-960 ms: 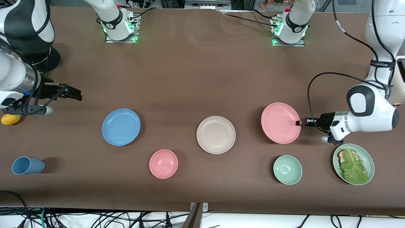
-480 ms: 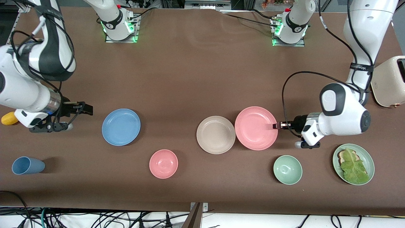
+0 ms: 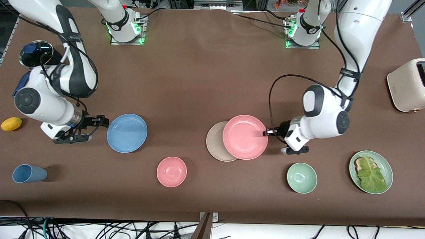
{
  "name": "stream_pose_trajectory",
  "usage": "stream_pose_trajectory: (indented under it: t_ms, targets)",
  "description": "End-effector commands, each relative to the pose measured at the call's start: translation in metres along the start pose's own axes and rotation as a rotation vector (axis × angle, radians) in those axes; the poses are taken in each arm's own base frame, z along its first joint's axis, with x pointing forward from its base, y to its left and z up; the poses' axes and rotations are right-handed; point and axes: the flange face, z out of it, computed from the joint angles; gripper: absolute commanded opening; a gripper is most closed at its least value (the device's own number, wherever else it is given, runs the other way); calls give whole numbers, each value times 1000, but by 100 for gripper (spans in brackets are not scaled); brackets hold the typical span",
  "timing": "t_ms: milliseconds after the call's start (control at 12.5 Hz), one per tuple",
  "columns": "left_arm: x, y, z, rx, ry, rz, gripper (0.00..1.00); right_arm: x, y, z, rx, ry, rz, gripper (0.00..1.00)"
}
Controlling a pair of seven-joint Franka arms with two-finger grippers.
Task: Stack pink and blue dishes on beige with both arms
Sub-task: 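Carry the pink plate onto the beige plate while the right gripper reaches the blue plate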
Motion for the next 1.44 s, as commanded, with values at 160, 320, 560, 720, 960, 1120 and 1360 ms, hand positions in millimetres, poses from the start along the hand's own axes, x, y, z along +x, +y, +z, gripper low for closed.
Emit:
stream_pose_trajectory:
  t_ms: [160, 320, 560, 720, 960, 1120, 1360]
  targets:
    - [-3, 30, 43, -7, 17, 9, 0, -14, 17, 61, -11, 70, -22, 99]
    - [-5, 33, 58, 0, 26, 15, 0, -28, 24, 83, -14, 88, -14, 99]
    - [-3, 31, 75, 4, 50, 15, 0, -31, 32, 102, -17, 85, 0, 98]
    - [-3, 27, 82, 6, 50, 10, 0, -30, 32, 110, -7, 91, 16, 94]
    - [-2, 26, 93, 10, 70, 10, 0, -28, 25, 121, 12, 99, 30, 83]
    - [-1, 24, 95, 12, 70, 8, 0, -27, 22, 121, 17, 102, 30, 69]
    - [-1, 20, 99, 15, 65, 6, 14, -25, 21, 120, 18, 104, 29, 42]
